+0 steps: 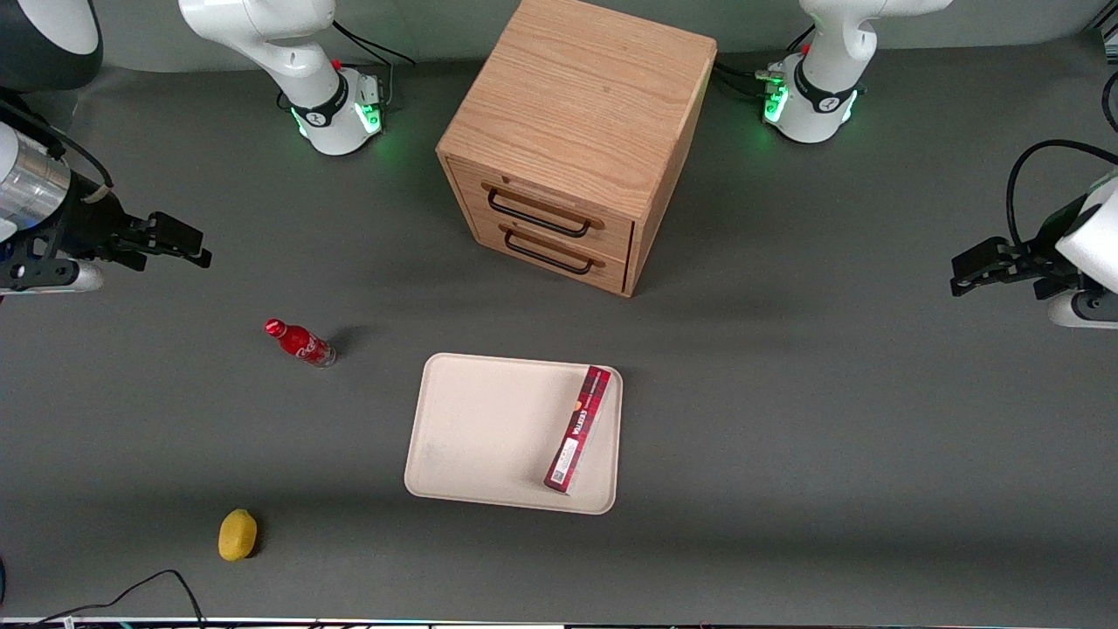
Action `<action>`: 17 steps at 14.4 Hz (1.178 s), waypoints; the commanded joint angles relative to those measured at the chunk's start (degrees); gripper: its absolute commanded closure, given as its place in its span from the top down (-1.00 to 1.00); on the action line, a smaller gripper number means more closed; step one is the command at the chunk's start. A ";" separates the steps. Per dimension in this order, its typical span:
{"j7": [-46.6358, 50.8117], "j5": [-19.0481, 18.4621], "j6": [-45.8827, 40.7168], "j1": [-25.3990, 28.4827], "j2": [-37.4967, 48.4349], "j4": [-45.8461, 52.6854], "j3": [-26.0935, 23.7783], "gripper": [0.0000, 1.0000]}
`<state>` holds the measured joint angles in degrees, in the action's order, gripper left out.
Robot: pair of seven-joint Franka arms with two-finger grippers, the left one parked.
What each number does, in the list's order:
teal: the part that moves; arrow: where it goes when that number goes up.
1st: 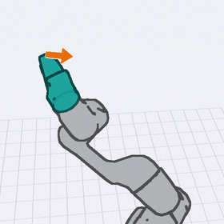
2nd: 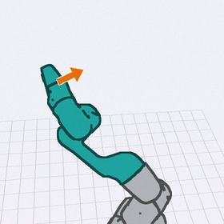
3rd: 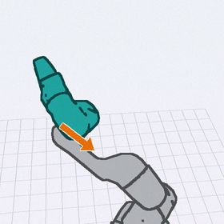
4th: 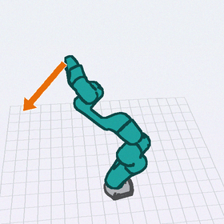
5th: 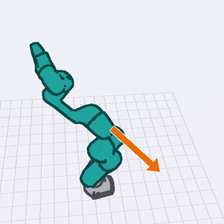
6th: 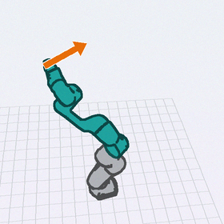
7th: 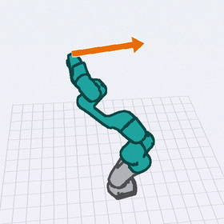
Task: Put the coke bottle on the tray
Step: 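Move the right gripper toward the red Coca-Cola bottle lying on the table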
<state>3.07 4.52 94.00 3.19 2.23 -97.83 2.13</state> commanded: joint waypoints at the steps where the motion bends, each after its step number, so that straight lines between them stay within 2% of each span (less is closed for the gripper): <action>1: -1.13 -0.03 -3.36 0.41 -1.09 2.64 0.77 1.00; 2: -1.31 -1.35 -3.56 0.33 -1.26 3.69 0.68 1.00; 5: -0.26 -1.45 -5.58 0.50 -2.75 4.93 0.68 1.00; 9: -0.87 -1.80 -4.10 0.06 -3.02 -0.24 0.77 1.00; 12: -1.66 -2.15 3.62 0.06 -3.02 -7.35 0.68 1.00; 17: -3.24 -2.24 21.27 0.32 -2.67 -21.24 0.33 1.00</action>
<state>1.26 3.27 108.94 3.18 -2.03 -113.44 2.56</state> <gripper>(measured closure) 0.000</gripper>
